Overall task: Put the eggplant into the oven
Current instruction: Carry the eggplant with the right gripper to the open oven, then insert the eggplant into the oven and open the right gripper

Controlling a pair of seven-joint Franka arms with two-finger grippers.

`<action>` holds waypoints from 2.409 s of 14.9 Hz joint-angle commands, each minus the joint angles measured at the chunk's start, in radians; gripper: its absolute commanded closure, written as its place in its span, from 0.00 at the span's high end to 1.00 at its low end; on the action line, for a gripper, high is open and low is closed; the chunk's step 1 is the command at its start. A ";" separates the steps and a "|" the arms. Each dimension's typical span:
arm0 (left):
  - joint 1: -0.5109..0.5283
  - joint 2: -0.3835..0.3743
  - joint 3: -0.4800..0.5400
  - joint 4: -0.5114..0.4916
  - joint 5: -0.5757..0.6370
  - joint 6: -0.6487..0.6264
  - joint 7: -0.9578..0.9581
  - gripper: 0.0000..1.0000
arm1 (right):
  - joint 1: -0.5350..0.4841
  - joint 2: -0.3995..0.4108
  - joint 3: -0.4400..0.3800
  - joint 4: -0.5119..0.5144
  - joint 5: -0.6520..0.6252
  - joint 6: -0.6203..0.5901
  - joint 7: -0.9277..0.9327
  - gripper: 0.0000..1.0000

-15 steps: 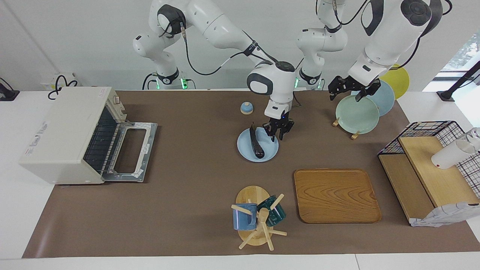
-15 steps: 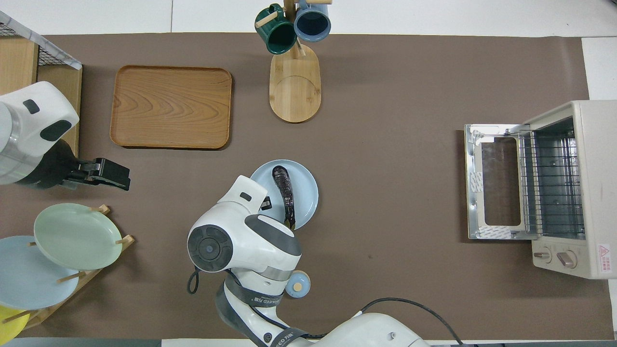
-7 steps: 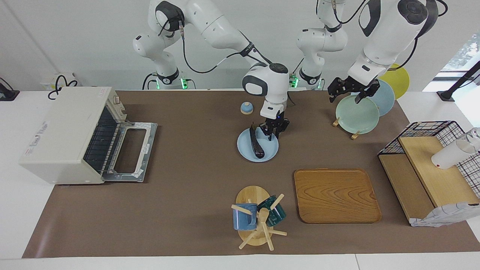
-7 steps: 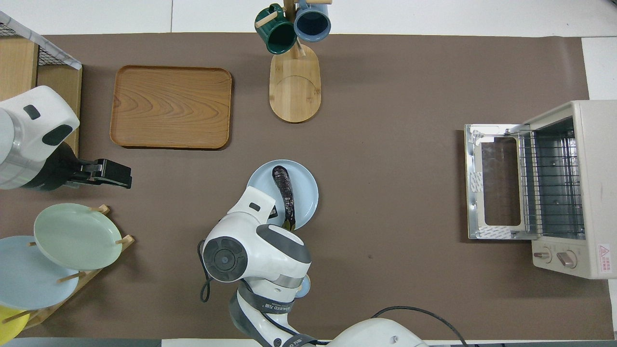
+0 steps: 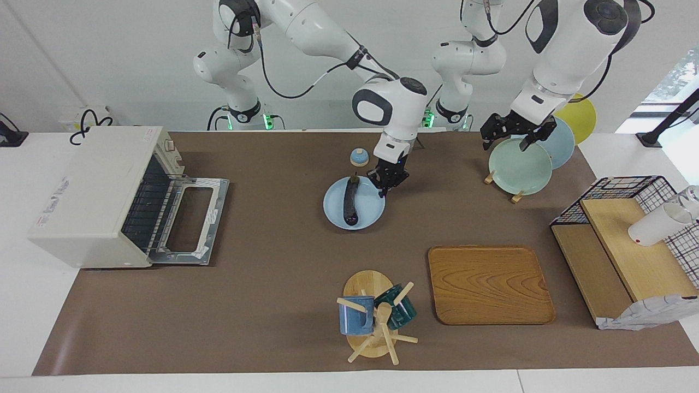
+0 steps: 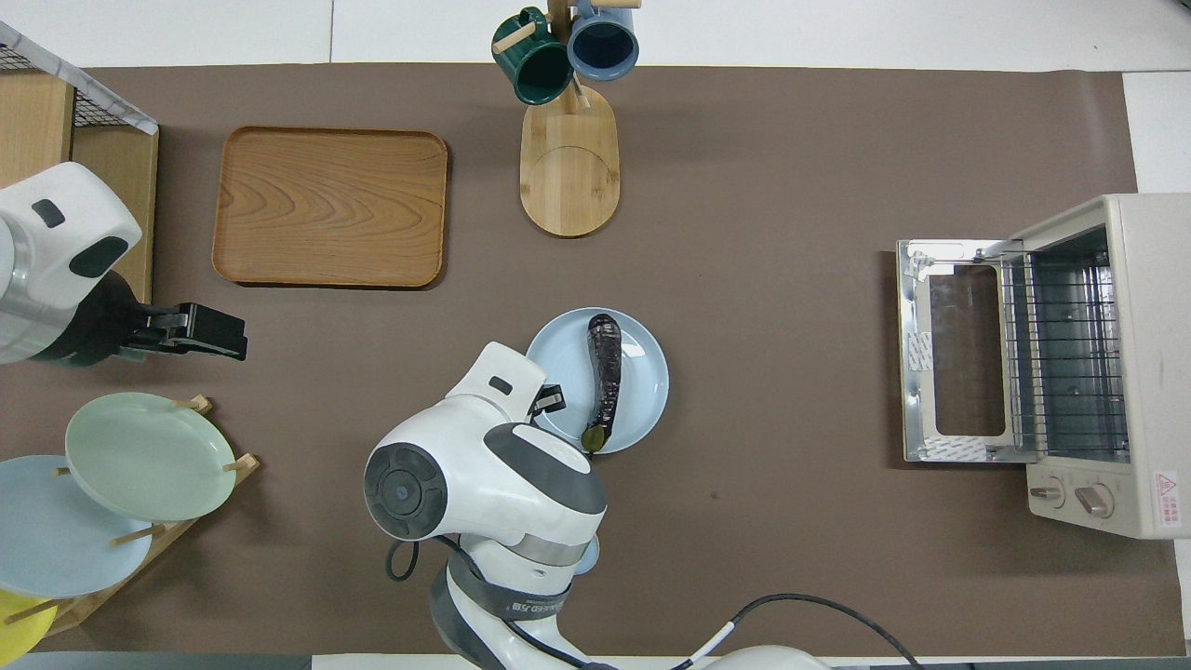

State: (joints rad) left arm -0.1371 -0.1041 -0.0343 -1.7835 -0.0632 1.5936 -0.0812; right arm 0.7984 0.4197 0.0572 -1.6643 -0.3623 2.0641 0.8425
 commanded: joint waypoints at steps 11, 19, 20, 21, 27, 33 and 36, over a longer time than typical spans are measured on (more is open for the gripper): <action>0.013 -0.025 -0.009 -0.014 0.019 0.014 -0.009 1.00 | -0.634 -0.481 0.010 -0.448 0.046 -0.096 -0.619 0.00; 0.025 -0.022 -0.015 0.005 0.019 -0.006 -0.009 1.00 | -0.870 -0.484 0.010 -0.523 0.046 0.051 -0.853 0.00; 0.025 -0.014 -0.015 0.015 0.019 -0.018 -0.009 1.00 | -0.893 -0.484 0.010 -0.546 0.046 0.091 -0.882 0.00; 0.025 -0.003 -0.016 0.035 0.020 -0.035 -0.008 1.00 | -0.918 -0.483 0.010 -0.560 0.046 0.121 -0.902 0.00; 0.053 0.029 -0.044 0.104 0.052 -0.084 -0.008 1.00 | -0.956 -0.473 0.012 -0.629 0.052 0.211 -0.905 0.00; 0.047 0.026 -0.039 0.099 0.052 -0.083 -0.009 1.00 | -0.944 -0.472 0.018 -0.570 0.105 0.099 -0.927 0.28; 0.044 0.023 -0.039 0.099 0.052 -0.087 -0.009 1.00 | -0.872 -0.457 0.018 -0.471 0.190 -0.002 -0.921 0.25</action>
State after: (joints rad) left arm -0.1073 -0.0868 -0.0579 -1.7004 -0.0338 1.5311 -0.0820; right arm -0.1025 -0.0446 0.0645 -2.2018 -0.2255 2.1246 -0.0525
